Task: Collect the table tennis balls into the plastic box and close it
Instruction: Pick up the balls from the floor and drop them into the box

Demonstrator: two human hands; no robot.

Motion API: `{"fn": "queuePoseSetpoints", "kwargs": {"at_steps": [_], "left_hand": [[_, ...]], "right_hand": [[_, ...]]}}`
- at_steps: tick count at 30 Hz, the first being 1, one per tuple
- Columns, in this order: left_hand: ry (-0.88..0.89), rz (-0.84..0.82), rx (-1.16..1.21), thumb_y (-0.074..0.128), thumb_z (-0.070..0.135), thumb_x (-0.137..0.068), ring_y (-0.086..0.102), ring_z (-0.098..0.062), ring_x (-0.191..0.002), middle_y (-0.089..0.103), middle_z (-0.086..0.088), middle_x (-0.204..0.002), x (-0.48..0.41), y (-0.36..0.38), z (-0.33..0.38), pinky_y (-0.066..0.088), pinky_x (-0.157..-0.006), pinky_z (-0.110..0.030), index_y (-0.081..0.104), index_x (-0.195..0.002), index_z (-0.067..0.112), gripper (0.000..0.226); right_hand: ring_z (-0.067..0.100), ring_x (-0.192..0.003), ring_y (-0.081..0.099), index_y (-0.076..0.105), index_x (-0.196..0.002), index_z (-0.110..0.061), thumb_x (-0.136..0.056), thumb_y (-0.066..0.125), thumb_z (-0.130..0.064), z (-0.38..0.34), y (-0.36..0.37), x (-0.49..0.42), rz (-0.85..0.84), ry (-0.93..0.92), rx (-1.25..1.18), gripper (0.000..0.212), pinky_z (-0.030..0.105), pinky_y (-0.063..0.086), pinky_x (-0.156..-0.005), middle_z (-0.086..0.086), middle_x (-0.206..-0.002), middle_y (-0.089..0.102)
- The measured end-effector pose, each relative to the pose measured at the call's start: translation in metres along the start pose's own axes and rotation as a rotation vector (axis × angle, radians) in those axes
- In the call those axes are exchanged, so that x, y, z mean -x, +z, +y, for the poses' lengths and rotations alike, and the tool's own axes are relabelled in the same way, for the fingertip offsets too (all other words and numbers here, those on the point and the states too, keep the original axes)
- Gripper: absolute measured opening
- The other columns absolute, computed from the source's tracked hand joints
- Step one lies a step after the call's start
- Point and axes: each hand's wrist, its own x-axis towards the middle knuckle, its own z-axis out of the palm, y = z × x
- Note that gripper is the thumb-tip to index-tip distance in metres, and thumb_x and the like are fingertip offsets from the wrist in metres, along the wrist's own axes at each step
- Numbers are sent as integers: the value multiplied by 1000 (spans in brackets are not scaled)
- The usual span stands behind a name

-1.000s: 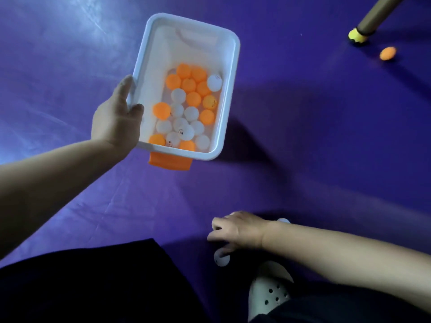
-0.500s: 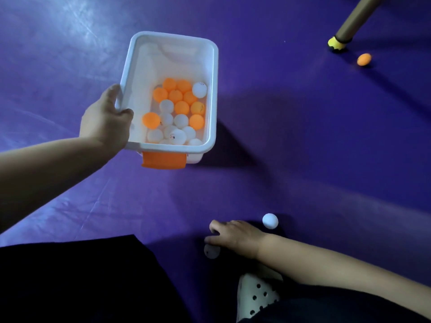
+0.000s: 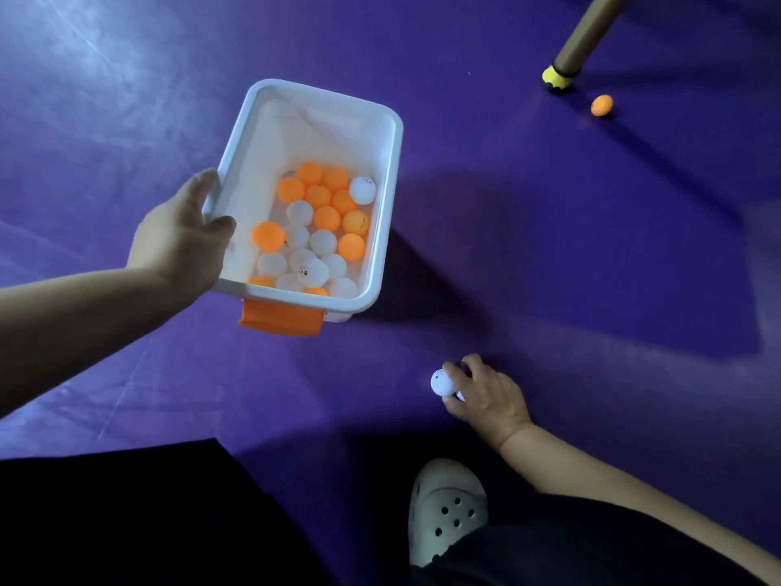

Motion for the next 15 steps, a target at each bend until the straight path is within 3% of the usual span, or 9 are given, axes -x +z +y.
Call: {"fn": "queuePoseSetpoints", "kwargs": {"at_steps": [3, 5, 8, 11, 13, 15], "left_hand": [[-3, -15, -19, 47, 20, -92, 53, -35, -92, 59, -17, -119, -1, 2, 0, 39, -75, -36, 37, -139, 30, 49], [3, -24, -35, 48, 21, -93, 54, -37, -95, 59, -17, -121, -2, 4, -1, 38, -75, -36, 33, -142, 31, 52], [18, -45, -26, 48, 22, -93, 57, -37, -101, 60, -14, -123, -5, 8, -2, 41, -77, -36, 31, -143, 33, 54], [41, -55, -13, 46, 24, -94, 58, -36, -101, 61, -12, -123, -9, 13, -1, 40, -75, -34, 30, -144, 34, 54], [62, -65, 1, 45, 24, -95, 58, -34, -101, 61, -10, -124, -11, 15, 1, 39, -73, -32, 28, -145, 34, 54], [85, -70, 18, 44, 25, -95, 59, -33, -99, 61, -10, -124, -13, 15, 1, 39, -72, -31, 27, -145, 35, 54]], "right_hand": [[27, -47, 60, 46, -102, -23, -75, 45, -49, 0, -16, -12, 138, 113, -149, 37, 26, 39, -32, 6, -73, 62], [31, -57, 64, 44, -107, -22, -80, 40, -56, -10, -41, -33, 289, 217, -314, 44, 29, 45, -43, 9, -82, 67], [36, -61, 63, 37, -109, -28, -78, 40, -56, -36, -94, -74, 478, 282, -572, 41, 33, 47, -53, 8, -78, 66], [30, -61, 59, 40, -109, -24, -80, 45, -56, -70, -141, -111, 524, 144, -675, 43, 40, 48, -53, 6, -75, 61], [19, -63, 51, 46, -112, -16, -81, 47, -56, -86, -156, -132, 499, 79, -598, 50, 33, 40, -55, 3, -77, 56], [13, -77, 48, 44, -121, -15, -82, 50, -55, -96, -163, -147, 430, 125, -528, 56, 26, 33, -63, 0, -92, 54]]}}
